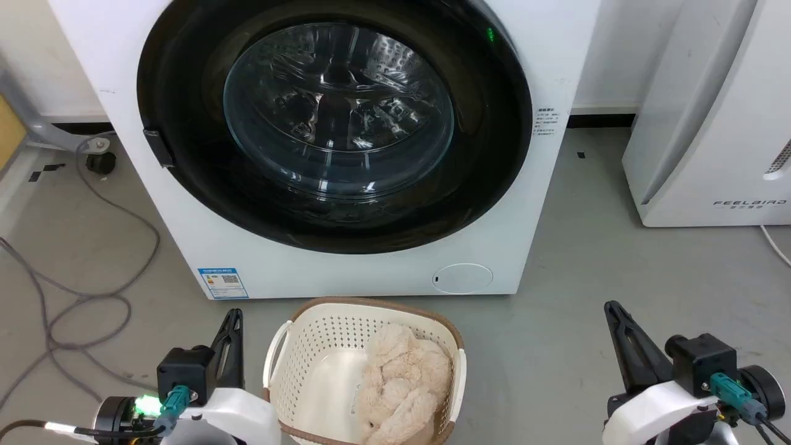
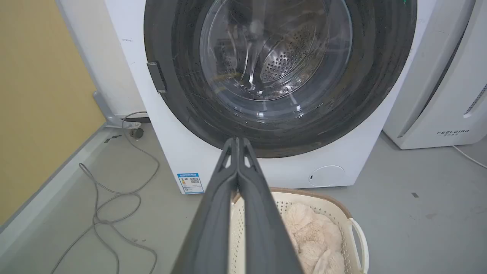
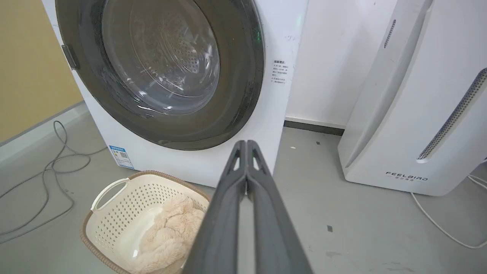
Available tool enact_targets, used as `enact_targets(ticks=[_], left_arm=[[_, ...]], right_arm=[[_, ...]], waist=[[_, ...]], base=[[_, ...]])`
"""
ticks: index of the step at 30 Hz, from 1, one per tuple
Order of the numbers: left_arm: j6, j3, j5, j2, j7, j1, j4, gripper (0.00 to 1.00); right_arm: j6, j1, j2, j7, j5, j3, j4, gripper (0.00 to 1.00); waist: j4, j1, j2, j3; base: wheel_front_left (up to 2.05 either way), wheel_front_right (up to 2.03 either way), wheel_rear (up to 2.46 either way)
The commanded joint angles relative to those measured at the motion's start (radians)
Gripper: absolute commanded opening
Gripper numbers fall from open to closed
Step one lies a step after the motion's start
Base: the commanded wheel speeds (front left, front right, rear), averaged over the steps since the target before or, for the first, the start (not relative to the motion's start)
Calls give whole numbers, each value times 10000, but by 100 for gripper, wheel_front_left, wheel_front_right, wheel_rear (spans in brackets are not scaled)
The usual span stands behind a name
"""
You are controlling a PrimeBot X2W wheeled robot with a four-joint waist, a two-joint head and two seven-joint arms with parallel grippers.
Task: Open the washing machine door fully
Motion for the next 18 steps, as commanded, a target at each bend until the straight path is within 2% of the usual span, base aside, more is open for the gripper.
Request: enact_targets(ticks=[1,18], left_arm=[[-43,9,28,3,3,-155,-47,0],[-43,9,28,3,3,-155,-47,0]], right_arm=[[8,0,1,7,-78,-26,-45,0],[8,0,1,7,-78,-26,-45,0]], waist=[[0,0,0,0],[0,0,0,0]], base=[[0,0,0],[0,0,0]])
